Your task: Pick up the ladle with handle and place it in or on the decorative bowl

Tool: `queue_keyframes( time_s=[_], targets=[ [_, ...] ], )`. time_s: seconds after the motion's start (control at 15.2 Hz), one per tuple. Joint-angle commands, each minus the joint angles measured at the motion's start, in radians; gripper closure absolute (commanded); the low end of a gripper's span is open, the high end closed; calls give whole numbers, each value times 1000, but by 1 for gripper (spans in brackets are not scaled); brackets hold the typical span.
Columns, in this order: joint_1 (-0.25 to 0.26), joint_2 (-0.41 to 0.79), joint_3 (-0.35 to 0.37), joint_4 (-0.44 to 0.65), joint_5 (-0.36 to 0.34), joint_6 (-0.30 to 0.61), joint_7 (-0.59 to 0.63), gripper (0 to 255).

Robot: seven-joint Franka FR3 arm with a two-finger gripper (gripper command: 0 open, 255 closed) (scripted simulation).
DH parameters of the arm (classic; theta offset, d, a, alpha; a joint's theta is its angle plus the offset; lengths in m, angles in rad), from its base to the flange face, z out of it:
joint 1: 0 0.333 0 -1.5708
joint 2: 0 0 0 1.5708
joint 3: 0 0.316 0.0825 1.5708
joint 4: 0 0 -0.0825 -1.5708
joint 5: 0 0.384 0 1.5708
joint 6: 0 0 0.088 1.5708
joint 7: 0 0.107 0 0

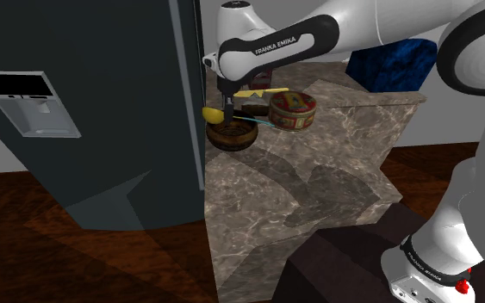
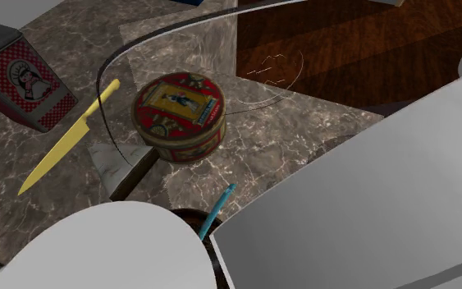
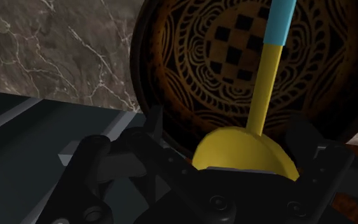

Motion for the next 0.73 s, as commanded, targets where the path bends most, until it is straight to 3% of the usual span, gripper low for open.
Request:
queue_keyframes(
  time_s=[0.0, 0.13, 0.66],
  targets=[
    [2, -27, -1, 14, -4, -40, 0, 0],
    [6, -53, -2, 37, -9, -89, 3, 0],
    [6, -53, -2, 37, -9, -89, 3, 0]
  ],
)
